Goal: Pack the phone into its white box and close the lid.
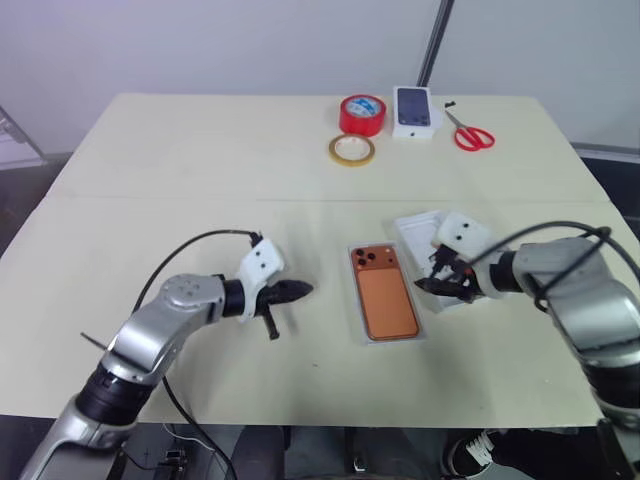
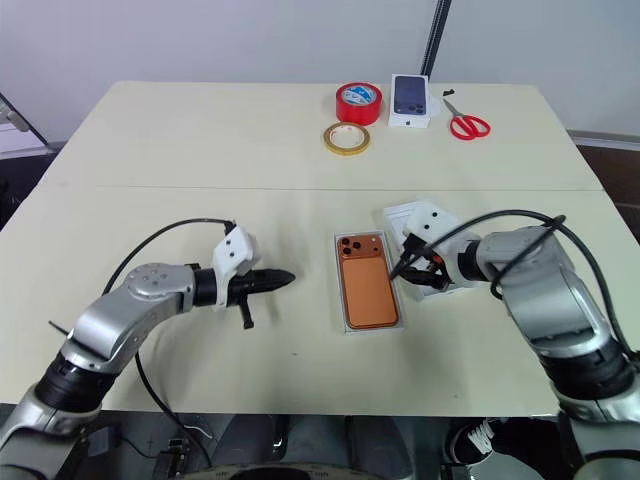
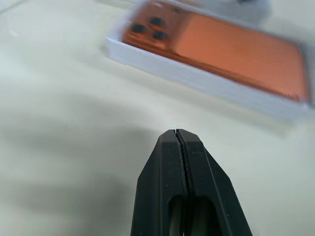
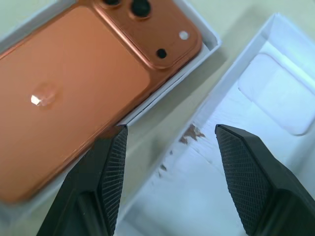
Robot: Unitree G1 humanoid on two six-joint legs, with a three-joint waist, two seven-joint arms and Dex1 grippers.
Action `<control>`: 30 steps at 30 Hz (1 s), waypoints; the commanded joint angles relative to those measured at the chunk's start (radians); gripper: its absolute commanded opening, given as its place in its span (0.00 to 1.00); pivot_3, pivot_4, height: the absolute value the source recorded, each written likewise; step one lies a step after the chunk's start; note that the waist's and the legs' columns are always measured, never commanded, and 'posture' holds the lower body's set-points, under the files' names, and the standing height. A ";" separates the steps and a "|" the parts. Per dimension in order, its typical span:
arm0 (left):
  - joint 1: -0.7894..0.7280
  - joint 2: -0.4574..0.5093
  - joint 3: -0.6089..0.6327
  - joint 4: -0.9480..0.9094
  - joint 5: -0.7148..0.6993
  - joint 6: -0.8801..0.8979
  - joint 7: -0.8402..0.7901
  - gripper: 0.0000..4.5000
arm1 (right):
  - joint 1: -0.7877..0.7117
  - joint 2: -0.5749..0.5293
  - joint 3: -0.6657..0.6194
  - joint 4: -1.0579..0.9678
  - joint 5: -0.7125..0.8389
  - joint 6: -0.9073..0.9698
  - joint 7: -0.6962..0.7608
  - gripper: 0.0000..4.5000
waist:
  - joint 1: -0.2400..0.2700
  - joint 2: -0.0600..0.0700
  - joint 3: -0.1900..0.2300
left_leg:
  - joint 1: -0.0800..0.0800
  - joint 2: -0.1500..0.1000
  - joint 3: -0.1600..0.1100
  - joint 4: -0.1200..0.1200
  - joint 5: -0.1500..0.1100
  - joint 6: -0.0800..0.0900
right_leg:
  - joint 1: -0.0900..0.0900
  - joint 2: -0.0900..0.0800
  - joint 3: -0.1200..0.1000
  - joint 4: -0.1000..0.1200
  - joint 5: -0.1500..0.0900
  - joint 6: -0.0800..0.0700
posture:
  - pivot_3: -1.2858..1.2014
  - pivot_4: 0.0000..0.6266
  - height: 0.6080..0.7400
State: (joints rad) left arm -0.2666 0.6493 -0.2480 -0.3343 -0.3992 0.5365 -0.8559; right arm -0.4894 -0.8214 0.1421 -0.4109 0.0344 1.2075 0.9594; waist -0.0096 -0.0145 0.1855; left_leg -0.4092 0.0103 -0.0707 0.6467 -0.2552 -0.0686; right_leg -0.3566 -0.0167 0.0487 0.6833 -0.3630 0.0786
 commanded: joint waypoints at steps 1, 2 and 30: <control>0.035 0.017 0.022 -0.056 0.022 -0.105 -0.047 0.00 | -0.042 0.008 0.010 0.055 0.018 0.029 -0.056 0.65 | -0.001 0.000 0.000 | 0.000 0.000 0.000 0.000 0.000 0.000 | 0.000 0.000 0.000 0.000 0.000 0.000 | 0.52 0.24 1.00; 0.042 0.017 0.023 -0.058 0.025 -0.115 -0.050 0.00 | -0.049 0.011 0.012 0.066 0.026 0.034 -0.065 0.65 | -0.003 0.000 0.000 | 0.000 0.000 0.000 0.000 0.000 0.000 | 0.000 0.000 0.000 0.000 0.000 0.000 | 0.52 0.24 1.00; 0.026 -0.108 0.229 0.125 0.036 -0.192 0.107 0.00 | -0.282 0.363 -0.486 0.101 1.067 0.407 -0.588 0.01 | -0.008 0.003 0.002 | 0.000 0.003 0.001 0.000 -0.001 0.001 | -0.001 0.004 0.000 0.002 0.000 0.000 | 0.52 0.24 1.00</control>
State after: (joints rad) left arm -0.2198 0.5441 -0.0501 -0.2158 -0.3629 0.3634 -0.7619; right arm -0.7414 -0.4816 -0.3035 -0.3149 0.8899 1.6076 0.4945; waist -0.0173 -0.0114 0.1872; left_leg -0.4093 0.0136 -0.0694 0.6470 -0.2557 -0.0675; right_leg -0.3576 -0.0129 0.0488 0.6855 -0.3628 0.0785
